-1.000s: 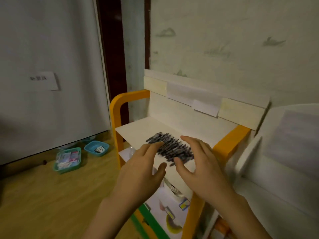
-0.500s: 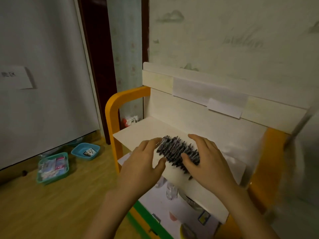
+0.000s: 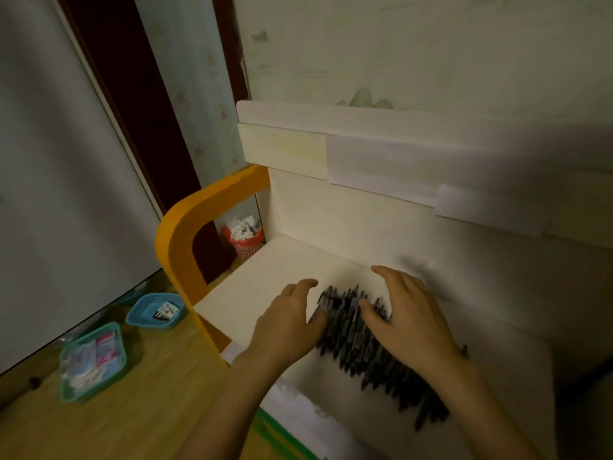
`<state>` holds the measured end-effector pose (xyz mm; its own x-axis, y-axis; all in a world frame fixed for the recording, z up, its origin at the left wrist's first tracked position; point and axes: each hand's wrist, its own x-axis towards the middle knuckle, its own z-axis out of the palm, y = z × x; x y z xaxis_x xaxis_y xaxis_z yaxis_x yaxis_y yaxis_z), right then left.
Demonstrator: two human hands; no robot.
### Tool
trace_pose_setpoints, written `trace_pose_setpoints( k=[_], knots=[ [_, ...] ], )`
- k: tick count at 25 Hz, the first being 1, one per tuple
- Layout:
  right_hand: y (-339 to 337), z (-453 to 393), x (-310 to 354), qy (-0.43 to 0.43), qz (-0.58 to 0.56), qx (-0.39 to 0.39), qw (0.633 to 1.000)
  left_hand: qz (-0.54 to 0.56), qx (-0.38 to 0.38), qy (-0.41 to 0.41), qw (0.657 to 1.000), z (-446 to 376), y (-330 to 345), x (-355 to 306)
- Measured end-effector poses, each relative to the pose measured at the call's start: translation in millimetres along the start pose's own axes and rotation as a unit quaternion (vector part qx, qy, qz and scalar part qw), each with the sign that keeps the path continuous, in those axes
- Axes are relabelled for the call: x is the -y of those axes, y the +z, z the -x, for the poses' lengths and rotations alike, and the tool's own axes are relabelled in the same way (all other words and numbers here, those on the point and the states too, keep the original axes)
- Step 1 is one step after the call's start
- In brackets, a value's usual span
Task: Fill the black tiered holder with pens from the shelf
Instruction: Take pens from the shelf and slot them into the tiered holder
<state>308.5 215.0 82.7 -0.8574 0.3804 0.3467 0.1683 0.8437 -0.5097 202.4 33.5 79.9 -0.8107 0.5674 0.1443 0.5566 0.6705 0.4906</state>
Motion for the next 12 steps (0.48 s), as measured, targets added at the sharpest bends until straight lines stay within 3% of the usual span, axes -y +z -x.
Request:
trace_pose_setpoints(
  k=[5,12],
  knots=[
    [24,-27,-18,0.043,0.038,0.031,0.998,-0.017,0.125,-0.085,0.988,-52,50,31],
    [42,-41,-21,0.099,0.054,0.031,0.993,-0.070,0.189,-0.107,0.974,-89,83,34]
  ],
)
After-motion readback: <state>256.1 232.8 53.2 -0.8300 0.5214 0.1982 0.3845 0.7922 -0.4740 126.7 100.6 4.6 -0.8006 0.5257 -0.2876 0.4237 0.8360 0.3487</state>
